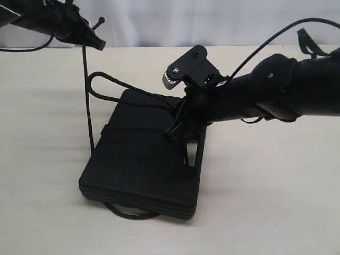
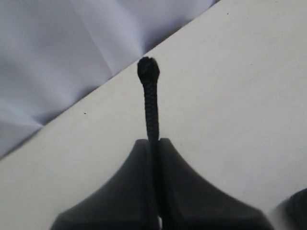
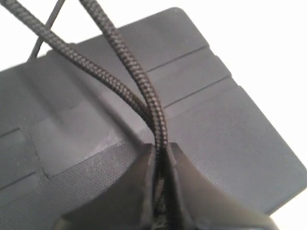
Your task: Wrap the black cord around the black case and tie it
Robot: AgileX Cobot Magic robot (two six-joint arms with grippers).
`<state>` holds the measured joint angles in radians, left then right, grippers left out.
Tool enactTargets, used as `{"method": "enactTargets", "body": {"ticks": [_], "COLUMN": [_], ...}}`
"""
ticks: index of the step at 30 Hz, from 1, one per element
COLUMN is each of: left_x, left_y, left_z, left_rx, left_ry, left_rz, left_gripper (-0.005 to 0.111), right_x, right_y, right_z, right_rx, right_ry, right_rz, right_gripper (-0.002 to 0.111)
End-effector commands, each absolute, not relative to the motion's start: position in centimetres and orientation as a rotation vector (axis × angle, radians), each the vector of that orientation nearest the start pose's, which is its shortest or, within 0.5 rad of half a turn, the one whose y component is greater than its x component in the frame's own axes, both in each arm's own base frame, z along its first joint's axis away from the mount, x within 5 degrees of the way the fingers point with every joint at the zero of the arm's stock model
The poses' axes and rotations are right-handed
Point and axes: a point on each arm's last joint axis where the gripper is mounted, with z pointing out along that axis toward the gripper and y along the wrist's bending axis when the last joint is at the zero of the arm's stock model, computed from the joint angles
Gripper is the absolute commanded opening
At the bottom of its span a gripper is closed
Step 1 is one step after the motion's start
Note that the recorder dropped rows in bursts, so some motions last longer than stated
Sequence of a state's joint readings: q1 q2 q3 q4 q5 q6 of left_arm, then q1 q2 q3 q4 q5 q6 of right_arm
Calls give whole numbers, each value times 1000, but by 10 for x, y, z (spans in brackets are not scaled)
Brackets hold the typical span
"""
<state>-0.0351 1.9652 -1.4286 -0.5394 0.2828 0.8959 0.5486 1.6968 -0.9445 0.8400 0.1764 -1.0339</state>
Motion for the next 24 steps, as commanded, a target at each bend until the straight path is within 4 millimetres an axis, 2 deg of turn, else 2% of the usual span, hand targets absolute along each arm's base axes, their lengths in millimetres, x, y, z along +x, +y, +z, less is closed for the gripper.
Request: {"method": "enactTargets", "body": {"ticks": [1, 4, 6, 9, 14, 19, 22, 24], "left_x": [422, 399, 383, 363, 335, 328, 324, 324], "left_y": [-26, -26, -30, -36, -45, -52, -61, -64], "left_z": [253, 277, 283, 276, 243, 241, 245, 247], "left_rx": [599, 659, 761, 978, 1305, 1348, 1443, 1451], "left_ry": [2063, 2011, 2010, 2030, 2068, 2050, 1904, 1868], "left_rz": [120, 151, 136, 81, -56, -187, -280, -299], "left_gripper": [0, 0, 0, 0, 0, 0, 0, 0], "right_x": [291, 293, 297, 301, 301, 298, 298, 298], "right_y": [189, 186, 180, 172, 167, 168, 169, 169], "right_z": [206, 206, 207, 206, 204, 203, 201, 201], "right_rx": [-891, -829, -768, -744, -732, -781, -777, -777], "right_ry": [2157, 2178, 2197, 2222, 2266, 2271, 2278, 2278], "right_rz": [319, 341, 353, 365, 422, 445, 447, 447], "right_gripper": [4, 4, 4, 4, 4, 4, 4, 4]}}
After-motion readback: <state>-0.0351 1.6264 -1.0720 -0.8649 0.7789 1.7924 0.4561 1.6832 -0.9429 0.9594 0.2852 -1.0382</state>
